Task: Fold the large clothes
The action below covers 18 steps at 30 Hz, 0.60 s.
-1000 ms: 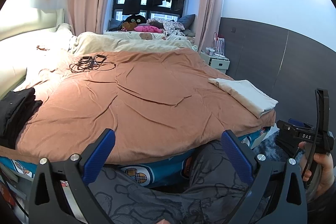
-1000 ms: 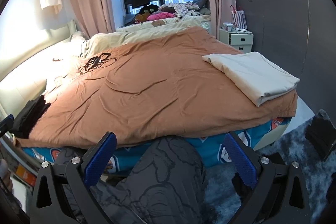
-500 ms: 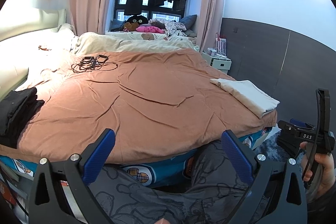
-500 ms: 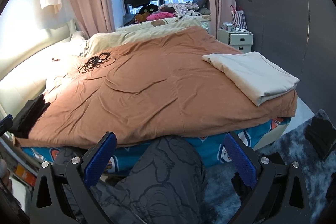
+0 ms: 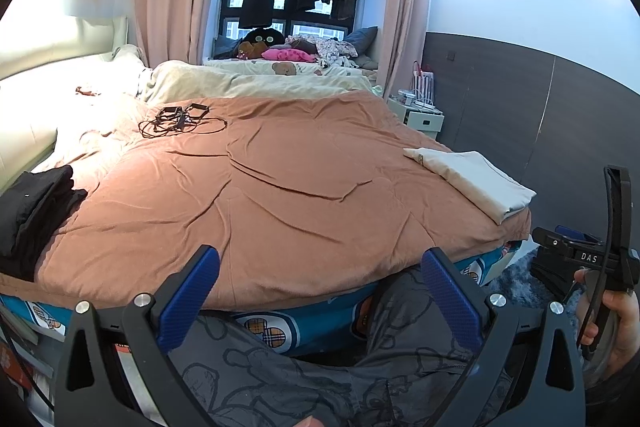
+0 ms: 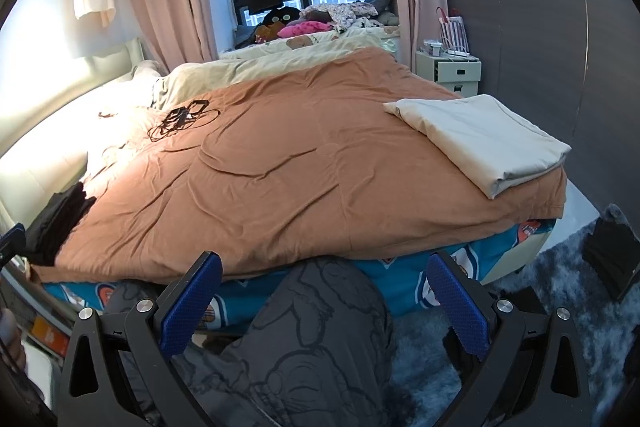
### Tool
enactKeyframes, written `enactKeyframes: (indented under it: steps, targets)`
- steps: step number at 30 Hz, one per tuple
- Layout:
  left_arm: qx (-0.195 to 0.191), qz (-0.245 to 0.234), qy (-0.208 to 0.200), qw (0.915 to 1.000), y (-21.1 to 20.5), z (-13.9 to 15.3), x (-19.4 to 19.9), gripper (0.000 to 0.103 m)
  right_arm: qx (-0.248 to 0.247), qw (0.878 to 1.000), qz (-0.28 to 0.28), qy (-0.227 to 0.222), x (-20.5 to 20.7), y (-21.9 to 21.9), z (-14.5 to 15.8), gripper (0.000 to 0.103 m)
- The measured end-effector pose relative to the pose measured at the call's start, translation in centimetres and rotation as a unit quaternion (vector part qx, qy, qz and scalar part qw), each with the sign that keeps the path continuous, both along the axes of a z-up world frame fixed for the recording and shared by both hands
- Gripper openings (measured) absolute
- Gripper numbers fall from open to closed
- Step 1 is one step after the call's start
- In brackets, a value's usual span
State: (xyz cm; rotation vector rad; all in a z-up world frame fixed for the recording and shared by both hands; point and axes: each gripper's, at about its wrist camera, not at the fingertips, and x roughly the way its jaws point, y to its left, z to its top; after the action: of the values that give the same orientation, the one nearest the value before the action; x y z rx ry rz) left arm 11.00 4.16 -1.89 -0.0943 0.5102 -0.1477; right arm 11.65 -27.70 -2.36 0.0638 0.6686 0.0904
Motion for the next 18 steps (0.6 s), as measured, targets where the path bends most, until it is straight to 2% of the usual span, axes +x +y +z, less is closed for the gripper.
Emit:
enactKeyframes:
  steps: [18]
  targets:
    - [0.008,-0.002,-0.005,1.0,-0.31,0.1,-0.21,0.103,-0.001,1.0,-0.002,0.0,0.06,-0.04,0.04,0.103]
